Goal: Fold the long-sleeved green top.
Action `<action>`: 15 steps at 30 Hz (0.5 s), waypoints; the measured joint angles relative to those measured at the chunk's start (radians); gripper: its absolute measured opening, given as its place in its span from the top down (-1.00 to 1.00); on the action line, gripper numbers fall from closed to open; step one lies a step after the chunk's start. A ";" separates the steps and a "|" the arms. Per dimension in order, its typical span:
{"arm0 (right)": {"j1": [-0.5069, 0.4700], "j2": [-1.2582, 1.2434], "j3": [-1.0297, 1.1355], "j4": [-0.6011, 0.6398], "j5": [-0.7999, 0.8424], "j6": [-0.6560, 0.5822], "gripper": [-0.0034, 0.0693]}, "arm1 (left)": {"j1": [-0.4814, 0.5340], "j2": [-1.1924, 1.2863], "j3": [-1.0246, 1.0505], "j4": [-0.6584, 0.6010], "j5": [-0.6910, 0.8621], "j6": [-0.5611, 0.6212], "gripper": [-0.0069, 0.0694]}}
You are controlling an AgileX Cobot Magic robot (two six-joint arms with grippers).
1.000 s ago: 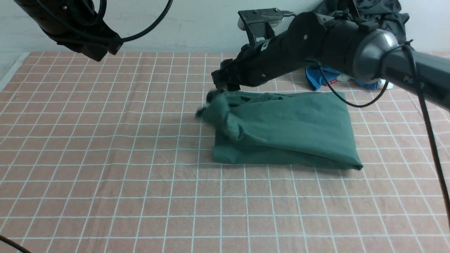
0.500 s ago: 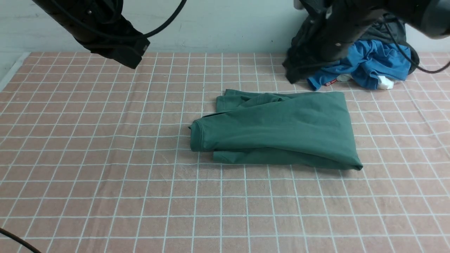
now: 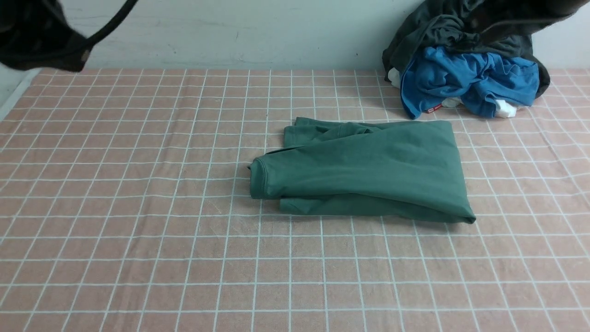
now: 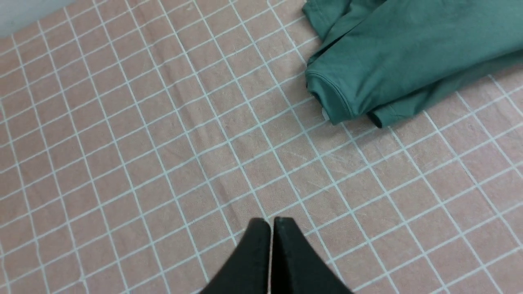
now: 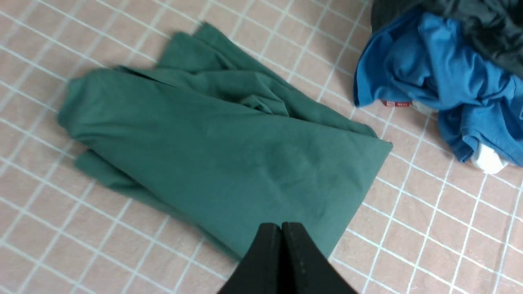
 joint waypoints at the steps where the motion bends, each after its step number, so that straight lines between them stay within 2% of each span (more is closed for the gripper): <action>1: 0.000 -0.055 0.031 0.023 -0.002 -0.008 0.94 | 0.000 -0.055 0.061 -0.002 -0.027 -0.001 0.83; 5: 0.000 -0.248 0.189 0.072 -0.092 -0.028 0.94 | 0.000 -0.249 0.293 -0.007 -0.097 -0.039 0.83; 12: 0.000 -0.593 0.542 0.122 -0.412 -0.030 0.94 | 0.000 -0.578 0.664 -0.021 -0.195 -0.086 0.83; 15: 0.000 -0.711 0.699 0.141 -0.552 -0.030 0.94 | 0.000 -0.701 0.776 -0.069 -0.239 -0.085 0.83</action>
